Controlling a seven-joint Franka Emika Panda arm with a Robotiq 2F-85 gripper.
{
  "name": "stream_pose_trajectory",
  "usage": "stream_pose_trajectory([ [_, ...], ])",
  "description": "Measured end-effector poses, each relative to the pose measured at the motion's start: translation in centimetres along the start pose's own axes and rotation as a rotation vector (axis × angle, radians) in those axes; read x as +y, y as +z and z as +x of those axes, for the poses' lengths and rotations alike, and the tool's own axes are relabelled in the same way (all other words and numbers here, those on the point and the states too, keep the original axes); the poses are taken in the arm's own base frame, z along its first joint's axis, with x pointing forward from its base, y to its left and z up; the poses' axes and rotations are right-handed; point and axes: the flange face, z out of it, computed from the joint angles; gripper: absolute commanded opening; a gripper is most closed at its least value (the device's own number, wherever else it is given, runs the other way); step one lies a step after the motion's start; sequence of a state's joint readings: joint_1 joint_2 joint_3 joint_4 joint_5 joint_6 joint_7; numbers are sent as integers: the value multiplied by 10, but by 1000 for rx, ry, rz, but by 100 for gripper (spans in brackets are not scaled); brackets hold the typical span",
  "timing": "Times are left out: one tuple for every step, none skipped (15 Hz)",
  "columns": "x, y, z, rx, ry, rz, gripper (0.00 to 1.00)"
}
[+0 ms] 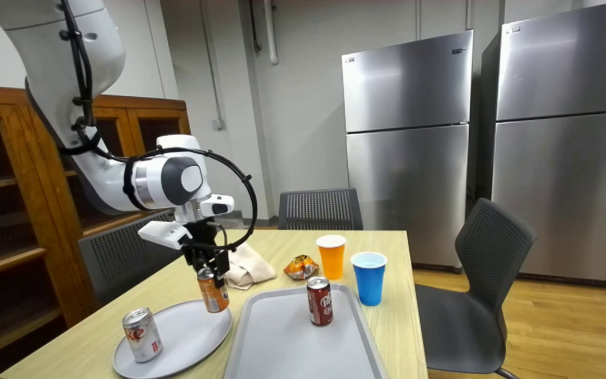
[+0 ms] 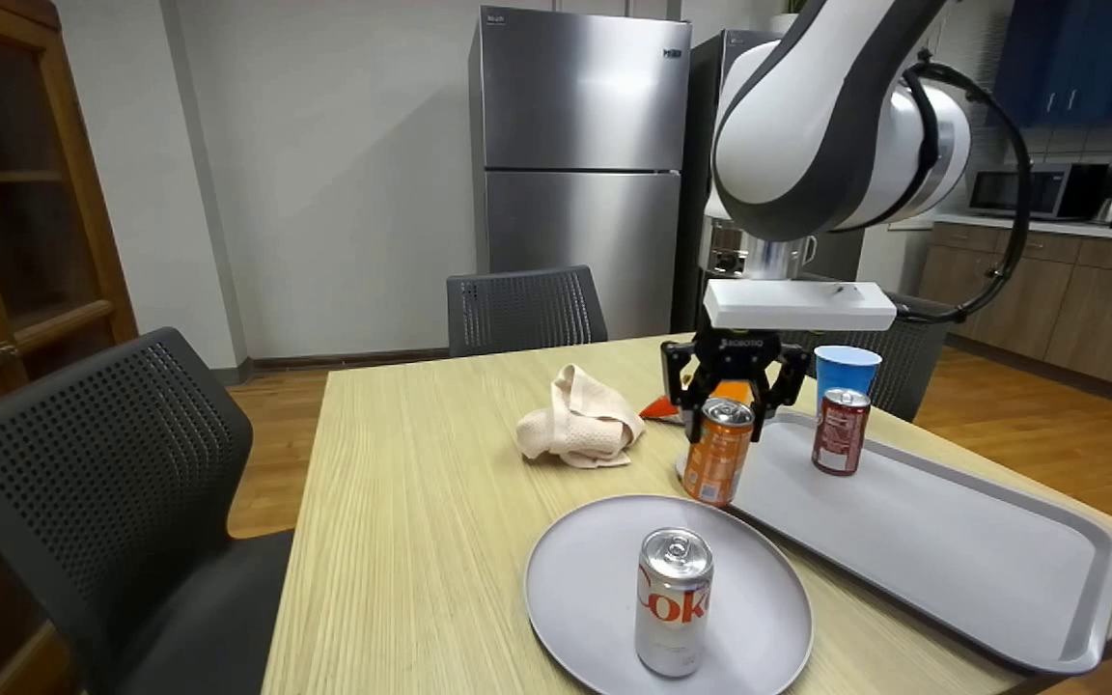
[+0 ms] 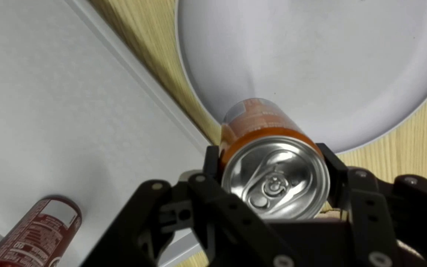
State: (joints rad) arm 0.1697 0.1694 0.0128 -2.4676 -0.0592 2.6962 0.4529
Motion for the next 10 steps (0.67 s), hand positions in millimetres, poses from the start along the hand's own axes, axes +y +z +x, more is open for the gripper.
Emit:
stream_pose_trajectory([
  [4,-2,2,5,7,-2,39],
  [9,-4,4,11,12,-4,39],
  [14,-6,5,16,19,-6,39],
  [20,-7,7,20,26,-9,39],
  [26,-8,8,23,36,-10,39],
  [32,-8,9,25,47,-12,39],
  [39,-9,9,26,58,-15,39],
  [46,-9,10,26,70,-18,39],
  [53,-8,10,25,82,-21,39],
  [60,-7,9,23,94,-25,39],
])
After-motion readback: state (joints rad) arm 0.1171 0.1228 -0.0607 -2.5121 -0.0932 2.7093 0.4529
